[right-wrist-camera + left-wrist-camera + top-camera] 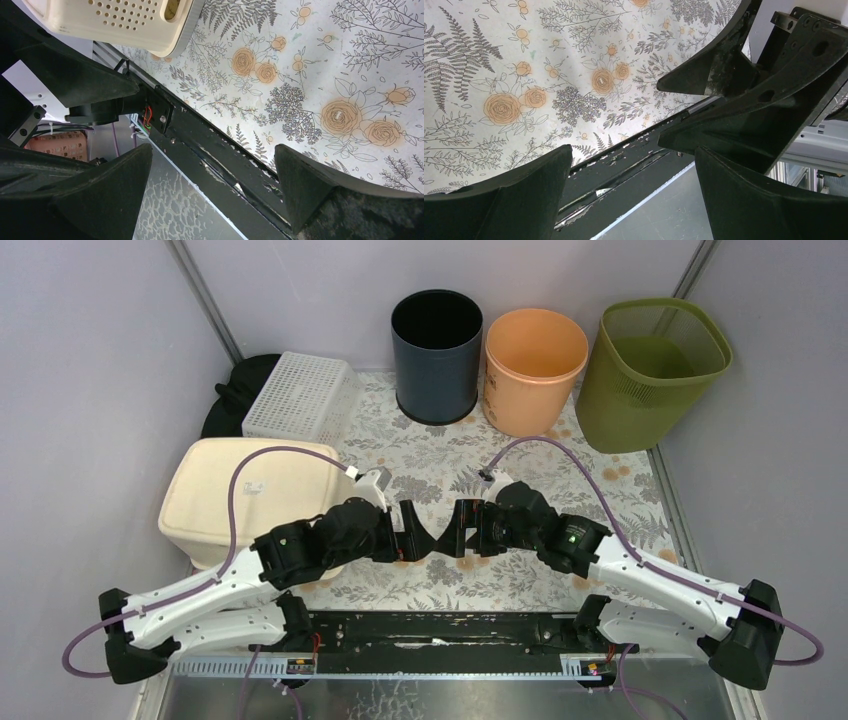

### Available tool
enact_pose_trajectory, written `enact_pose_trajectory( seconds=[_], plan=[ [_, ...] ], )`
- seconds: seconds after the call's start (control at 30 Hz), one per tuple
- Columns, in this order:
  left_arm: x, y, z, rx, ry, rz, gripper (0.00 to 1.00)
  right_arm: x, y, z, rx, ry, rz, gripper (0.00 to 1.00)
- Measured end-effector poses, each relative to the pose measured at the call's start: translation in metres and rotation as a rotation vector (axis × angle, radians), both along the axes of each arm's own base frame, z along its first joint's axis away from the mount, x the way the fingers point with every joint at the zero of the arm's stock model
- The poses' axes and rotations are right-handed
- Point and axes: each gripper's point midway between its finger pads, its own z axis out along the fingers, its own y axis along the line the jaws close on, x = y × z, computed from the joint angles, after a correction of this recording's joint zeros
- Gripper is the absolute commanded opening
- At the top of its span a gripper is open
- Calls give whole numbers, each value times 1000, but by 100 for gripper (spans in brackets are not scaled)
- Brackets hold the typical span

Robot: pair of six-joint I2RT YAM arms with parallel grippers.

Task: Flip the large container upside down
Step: Turn the container upside down at the center of the board.

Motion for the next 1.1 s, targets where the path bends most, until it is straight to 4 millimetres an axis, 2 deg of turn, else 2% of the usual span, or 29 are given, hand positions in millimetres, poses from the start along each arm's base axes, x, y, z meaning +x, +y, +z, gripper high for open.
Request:
enact_pose_trajectory(
  seconds=[0.57, 0.8, 0.9, 0.97, 1.1],
  plan=[
    [6, 4, 7, 2, -34, 25, 100, 2, 1, -1, -2, -7, 0, 99],
    [8, 3, 10, 15, -45, 22, 100, 12, -2, -10, -104, -19, -10, 99],
    [9, 3, 9, 19, -46, 21, 100, 25, -1, -4, -172, -39, -19, 99],
    [9, 2, 9, 24, -45, 20, 100, 45, 0, 7, -198, -62, -40, 99],
    [10, 1, 8, 32, -45, 17, 100, 112, -16, 35, -244, -113, -152, 99]
  ],
)
